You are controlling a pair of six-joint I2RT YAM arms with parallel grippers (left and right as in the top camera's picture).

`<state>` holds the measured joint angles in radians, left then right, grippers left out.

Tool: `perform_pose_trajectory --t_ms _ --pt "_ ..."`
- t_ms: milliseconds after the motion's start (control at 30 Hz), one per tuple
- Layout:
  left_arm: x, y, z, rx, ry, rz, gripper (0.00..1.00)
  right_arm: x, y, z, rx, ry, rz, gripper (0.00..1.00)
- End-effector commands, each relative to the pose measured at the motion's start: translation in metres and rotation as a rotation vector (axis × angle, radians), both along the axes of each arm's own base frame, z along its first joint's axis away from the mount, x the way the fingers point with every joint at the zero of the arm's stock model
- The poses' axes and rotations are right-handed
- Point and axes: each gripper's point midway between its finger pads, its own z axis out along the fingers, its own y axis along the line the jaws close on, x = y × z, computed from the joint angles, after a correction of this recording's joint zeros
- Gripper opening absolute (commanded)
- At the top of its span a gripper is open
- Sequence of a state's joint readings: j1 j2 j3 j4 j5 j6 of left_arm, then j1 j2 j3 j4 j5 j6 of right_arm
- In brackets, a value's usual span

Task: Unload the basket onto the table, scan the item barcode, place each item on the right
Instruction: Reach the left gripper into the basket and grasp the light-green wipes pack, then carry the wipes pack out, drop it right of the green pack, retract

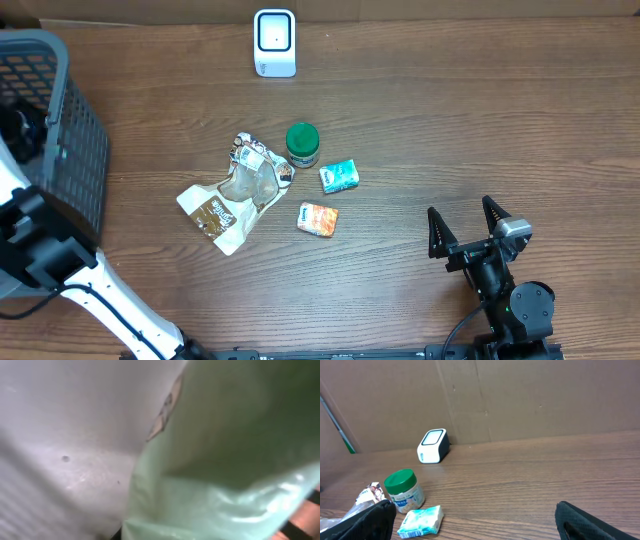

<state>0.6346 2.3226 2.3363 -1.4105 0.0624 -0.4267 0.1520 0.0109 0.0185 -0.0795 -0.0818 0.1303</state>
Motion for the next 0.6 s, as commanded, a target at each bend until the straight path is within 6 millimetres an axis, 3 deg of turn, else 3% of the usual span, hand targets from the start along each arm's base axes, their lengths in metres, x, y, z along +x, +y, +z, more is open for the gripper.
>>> perform_pose_trajectory --t_ms 0,33,67,167,267,367,400,567 --pt "0.002 -0.004 0.128 0.152 -0.251 -0.019 0.04 0.0 0.001 -0.002 0.003 0.0 0.004 1.0" --pt "0.0 -0.01 0.153 0.174 -0.305 -0.026 0.04 0.0 0.001 -0.002 0.003 0.0 0.004 1.0" --pt "-0.007 -0.023 0.196 0.207 -0.402 -0.043 0.04 0.0 0.001 -0.002 0.003 0.0 0.004 1.0" --pt "-0.021 -0.056 0.25 0.226 -0.535 -0.093 0.04 0.0 0.001 -0.002 0.003 0.0 0.004 1.0" --pt "-0.035 -0.095 0.28 0.238 -0.596 -0.188 0.04 0.0 0.001 -0.002 0.003 0.0 0.004 1.0" --pt "-0.041 -0.144 0.287 0.215 -0.59 -0.341 0.05 0.0 0.001 -0.002 0.003 0.0 0.004 1.0" --pt "-0.041 -0.18 0.279 0.179 -0.552 -0.46 0.05 0.0 0.001 -0.002 0.003 0.0 0.004 1.0" --pt "-0.025 -0.285 0.243 0.063 -0.473 -0.848 0.05 0.0 0.001 -0.002 0.003 0.0 0.004 1.0"
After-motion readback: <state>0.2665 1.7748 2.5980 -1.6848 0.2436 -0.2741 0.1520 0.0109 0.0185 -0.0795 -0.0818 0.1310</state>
